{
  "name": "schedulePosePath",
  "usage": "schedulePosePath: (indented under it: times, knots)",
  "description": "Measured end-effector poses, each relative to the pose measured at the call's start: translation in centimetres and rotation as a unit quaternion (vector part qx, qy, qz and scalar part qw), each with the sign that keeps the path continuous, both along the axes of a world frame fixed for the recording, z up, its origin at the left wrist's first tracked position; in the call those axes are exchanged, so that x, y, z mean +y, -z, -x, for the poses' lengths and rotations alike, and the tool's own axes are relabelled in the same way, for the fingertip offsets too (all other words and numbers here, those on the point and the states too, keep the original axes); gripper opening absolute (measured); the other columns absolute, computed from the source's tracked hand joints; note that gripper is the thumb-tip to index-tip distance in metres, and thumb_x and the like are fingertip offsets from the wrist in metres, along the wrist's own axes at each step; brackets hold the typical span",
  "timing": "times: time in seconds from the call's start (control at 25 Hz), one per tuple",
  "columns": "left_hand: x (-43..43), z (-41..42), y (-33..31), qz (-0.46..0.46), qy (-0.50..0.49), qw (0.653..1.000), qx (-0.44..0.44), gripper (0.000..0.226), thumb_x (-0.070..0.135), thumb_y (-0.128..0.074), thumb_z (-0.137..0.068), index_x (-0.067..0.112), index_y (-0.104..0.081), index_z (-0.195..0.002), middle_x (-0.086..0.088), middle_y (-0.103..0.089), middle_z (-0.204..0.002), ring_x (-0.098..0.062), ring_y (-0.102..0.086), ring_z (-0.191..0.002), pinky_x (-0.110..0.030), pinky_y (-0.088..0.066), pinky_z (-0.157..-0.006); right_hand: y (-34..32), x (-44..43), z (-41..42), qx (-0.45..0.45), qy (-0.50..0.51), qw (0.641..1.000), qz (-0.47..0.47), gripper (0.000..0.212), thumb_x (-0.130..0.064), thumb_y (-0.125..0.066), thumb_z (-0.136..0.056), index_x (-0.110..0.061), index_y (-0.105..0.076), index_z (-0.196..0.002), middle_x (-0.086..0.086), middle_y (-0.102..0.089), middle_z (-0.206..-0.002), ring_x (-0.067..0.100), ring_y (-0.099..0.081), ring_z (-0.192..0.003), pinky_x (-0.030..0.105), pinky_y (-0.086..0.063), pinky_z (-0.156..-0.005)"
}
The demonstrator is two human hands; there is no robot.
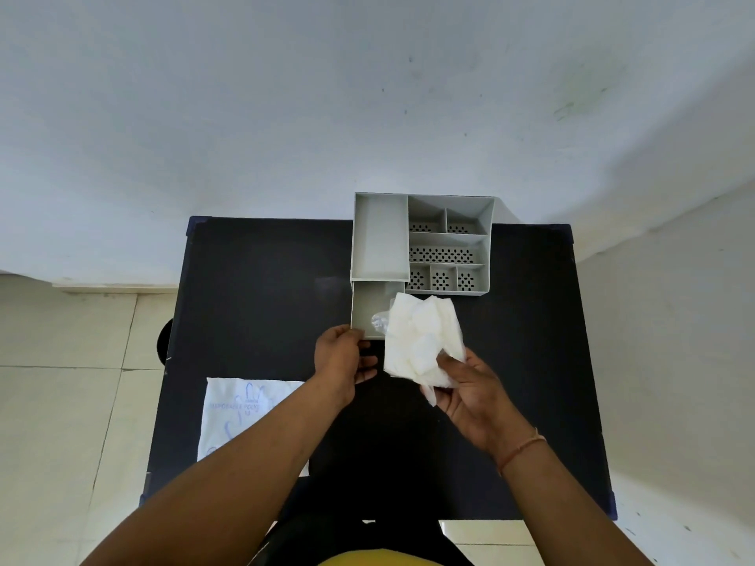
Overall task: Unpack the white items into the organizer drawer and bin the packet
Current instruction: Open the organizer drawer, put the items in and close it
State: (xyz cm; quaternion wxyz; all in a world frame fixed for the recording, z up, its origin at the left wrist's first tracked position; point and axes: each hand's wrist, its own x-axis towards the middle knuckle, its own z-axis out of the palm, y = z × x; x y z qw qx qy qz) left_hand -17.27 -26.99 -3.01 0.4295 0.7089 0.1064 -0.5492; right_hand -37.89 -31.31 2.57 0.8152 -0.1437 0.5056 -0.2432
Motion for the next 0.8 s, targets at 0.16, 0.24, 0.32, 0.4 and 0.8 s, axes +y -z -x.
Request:
schedulePosePath:
  times: [0.16,0.24,0.32,0.4,0.8]
  knots:
    - [0.6,0.2,-0.2,-0.012,0.038,0.999,-0.009,0.028,0.016,-0.058,-0.100,0.017,-0.064,-0.127,-0.018,-0.081,-0.109,-0.030,-0.076,-0.078,-0.042,-0.064,-0.066,0.1,0.2,-0.6,0.000,-0.002,1.000,-0.011,0.056,-0.017,-0.077,-0.084,-0.005,-0.063,-0.137,0.023,-0.074,-0.127,0.029,-0.080,-0.089,0.033,-0.063,-0.058]
    - [1.2,0.2,-0.7,-0.023,0.043,0.999,-0.007,0.030,0.024,-0.061,-0.100,0.015,-0.063,-0.128,-0.016,-0.080,-0.106,-0.030,-0.076,-0.077,-0.044,-0.065,-0.067,0.1,0.4,-1.1,0.001,-0.008,1.000,-0.019,0.052,-0.018,-0.078,-0.082,-0.008,-0.067,-0.133,0.022,-0.076,-0.127,0.030,-0.080,-0.094,0.035,-0.064,-0.061]
    - [2.0,0.2,-1.4,-0.038,0.045,0.998,-0.009,0.040,0.041,-0.063,-0.100,0.014,-0.063,-0.129,-0.019,-0.078,-0.113,-0.031,-0.073,-0.079,-0.049,-0.068,-0.072,0.0,0.3,-1.9,0.006,-0.009,1.000,-0.027,0.046,-0.018,-0.079,-0.081,-0.012,-0.071,-0.126,0.018,-0.078,-0.123,0.031,-0.081,-0.099,0.036,-0.065,-0.065]
    - [3.1,0.3,-2.2,-0.029,0.041,0.998,-0.024,0.045,0.053,-0.058,-0.100,0.017,-0.066,-0.126,-0.018,-0.077,-0.112,-0.029,-0.070,-0.074,-0.048,-0.068,-0.070,0.0,0.0,-2.9,0.014,-0.022,0.999,-0.026,0.033,-0.015,-0.077,-0.088,-0.016,-0.074,-0.121,0.015,-0.081,-0.118,0.029,-0.081,-0.097,0.035,-0.065,-0.063]
    - [1.1,-3.8,-4.6,0.032,0.332,0.910,-0.248,0.008,0.012,-0.079,-0.091,0.020,-0.078,-0.093,0.000,-0.081,-0.083,-0.016,-0.079,-0.056,-0.029,-0.064,-0.049,-0.5,-2.0,-7.2,0.258,-0.215,0.938,0.086,0.021,-0.021,-0.065,-0.103,-0.014,-0.067,-0.122,0.013,-0.075,-0.116,0.024,-0.078,-0.091,0.031,-0.065,-0.064]
